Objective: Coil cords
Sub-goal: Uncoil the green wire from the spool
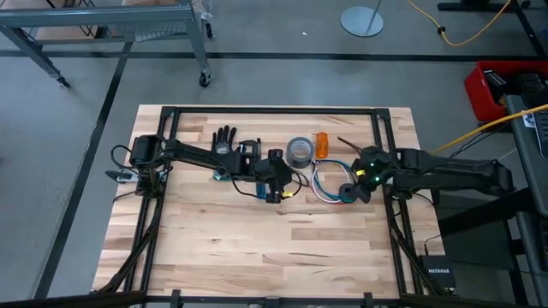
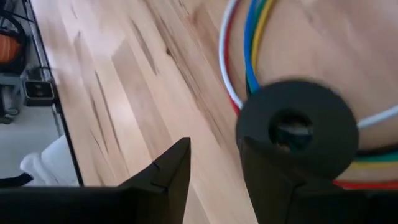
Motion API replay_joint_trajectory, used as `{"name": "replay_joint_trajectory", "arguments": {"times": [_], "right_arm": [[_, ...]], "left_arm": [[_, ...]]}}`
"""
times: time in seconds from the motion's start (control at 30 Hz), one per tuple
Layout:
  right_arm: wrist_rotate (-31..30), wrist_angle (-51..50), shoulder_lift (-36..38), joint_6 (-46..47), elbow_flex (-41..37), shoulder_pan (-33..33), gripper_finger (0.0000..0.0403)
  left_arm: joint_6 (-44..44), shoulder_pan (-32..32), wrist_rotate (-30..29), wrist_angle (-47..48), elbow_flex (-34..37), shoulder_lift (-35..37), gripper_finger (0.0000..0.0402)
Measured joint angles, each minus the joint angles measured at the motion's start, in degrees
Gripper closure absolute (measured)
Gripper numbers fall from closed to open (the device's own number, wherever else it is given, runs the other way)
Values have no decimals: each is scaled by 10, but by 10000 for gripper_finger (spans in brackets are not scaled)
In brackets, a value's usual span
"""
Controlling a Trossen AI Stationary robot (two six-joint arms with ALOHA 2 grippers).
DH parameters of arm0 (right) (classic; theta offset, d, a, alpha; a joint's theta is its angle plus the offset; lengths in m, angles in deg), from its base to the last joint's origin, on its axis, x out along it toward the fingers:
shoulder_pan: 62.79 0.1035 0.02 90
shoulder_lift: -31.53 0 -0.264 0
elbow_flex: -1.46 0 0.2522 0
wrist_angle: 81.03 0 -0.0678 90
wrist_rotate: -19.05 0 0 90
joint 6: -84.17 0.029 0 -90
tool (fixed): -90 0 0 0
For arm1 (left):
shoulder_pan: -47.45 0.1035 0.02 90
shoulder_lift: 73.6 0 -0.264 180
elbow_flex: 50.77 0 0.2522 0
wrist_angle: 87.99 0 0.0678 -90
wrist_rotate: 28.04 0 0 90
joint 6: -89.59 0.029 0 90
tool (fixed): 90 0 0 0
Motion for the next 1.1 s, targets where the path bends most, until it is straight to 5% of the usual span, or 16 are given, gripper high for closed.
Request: {"name": "replay_joint_trajectory", "arguments": {"times": [0.37, 1.1], "right_arm": [[-177, -213, -53, 28, 160, 0, 260], [-105, -177, -147, 71, 104, 0, 260]], "left_arm": [[-3, 0, 0, -10, 1, 0, 274], [8, 0, 0, -4, 1, 0, 274]]}}
